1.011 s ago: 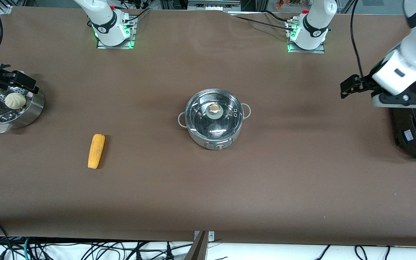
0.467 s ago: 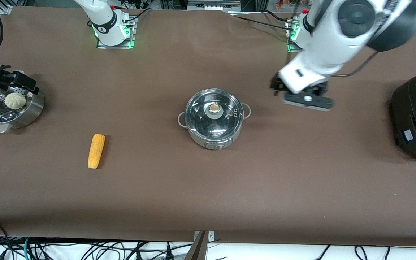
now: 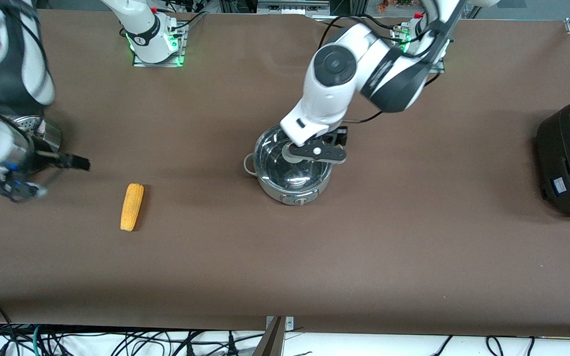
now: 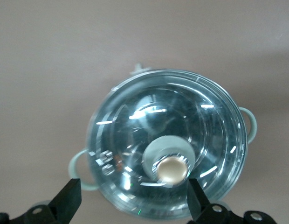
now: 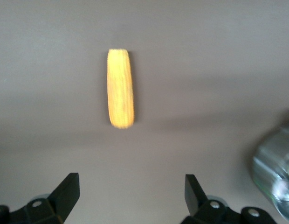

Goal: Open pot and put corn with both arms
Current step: 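Lift the glass lid with the left gripper while the right gripper grasps the corn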

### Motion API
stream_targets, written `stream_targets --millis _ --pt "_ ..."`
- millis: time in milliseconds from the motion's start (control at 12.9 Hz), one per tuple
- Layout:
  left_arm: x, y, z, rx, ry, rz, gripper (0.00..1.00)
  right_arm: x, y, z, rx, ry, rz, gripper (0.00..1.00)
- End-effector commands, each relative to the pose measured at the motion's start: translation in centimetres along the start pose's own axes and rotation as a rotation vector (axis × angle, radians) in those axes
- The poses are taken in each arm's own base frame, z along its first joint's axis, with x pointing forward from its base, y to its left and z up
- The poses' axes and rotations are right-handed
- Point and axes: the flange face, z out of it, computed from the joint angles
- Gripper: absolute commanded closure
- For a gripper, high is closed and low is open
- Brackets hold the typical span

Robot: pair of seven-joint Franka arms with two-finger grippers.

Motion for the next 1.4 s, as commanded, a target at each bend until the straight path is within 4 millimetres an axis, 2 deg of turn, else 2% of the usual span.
stream_targets --millis 0,156,311,389,544,622,700,778,856,933,1011,1089,1167,1244,1322 --pt "0.2 2.9 3.0 -0.013 0.006 0.032 0.0 3.5 -1.7 7.2 0.006 -0.001 -0.009 0.0" --pt "-0.1 2.9 4.8 0.001 -0.022 0.043 0.0 4.6 -1.9 11.8 0.009 0.009 -0.007 0.0" --pt "0.0 2.8 5.7 0.009 -0.033 0.043 0.0 5.3 -2.1 15.1 0.013 0.032 -0.009 0.0" --pt "0.0 2.9 5.9 0.006 -0.037 0.044 0.11 5.6 -2.1 16.3 0.014 0.04 -0.008 0.0" --pt "-0.4 3.3 5.8 0.003 -0.04 0.047 0.68 5.9 -2.3 17.7 0.016 0.044 -0.009 0.0" --pt "-0.4 3.3 5.6 0.001 -0.037 0.048 0.89 6.0 -2.4 18.4 0.018 0.046 -0.01 0.0" --pt "-0.3 3.3 5.3 0.0 -0.033 0.048 1.0 6.1 -2.4 19.1 0.018 0.05 -0.01 0.0" --pt "-0.2 3.2 4.5 -0.003 -0.021 0.045 1.0 6.1 -3.1 19.8 0.026 0.046 -0.016 0.01" --pt "0.0 2.7 2.5 -0.009 0.003 0.038 1.0 5.8 -3.4 20.3 0.048 0.035 -0.006 0.21" --pt "-0.4 2.0 -0.6 -0.014 0.018 0.034 1.0 5.4 -3.6 20.7 0.078 0.02 0.016 0.65" --pt "-0.7 0.0 -2.9 0.02 -0.015 0.014 1.0 5.2 -3.6 21.0 0.095 0.007 0.032 0.91" --pt "-0.8 -2.9 -5.6 0.048 -0.053 -0.02 1.0 5.0 -3.6 21.4 0.099 -0.001 0.036 1.0" --pt "-0.6 -6.4 -8.1 0.069 -0.089 -0.065 1.0 4.9 -3.6 21.1 0.1 -0.003 0.035 1.0" --pt "-0.7 -10.6 -10.4 0.093 -0.142 -0.073 1.0 4.8 -3.8 19.4 0.102 0.003 0.024 1.0" --pt "-0.2 -15.7 -11.6 0.117 -0.196 -0.026 1.0 4.1 -4.8 15.4 0.11 -0.013 0.001 1.0"
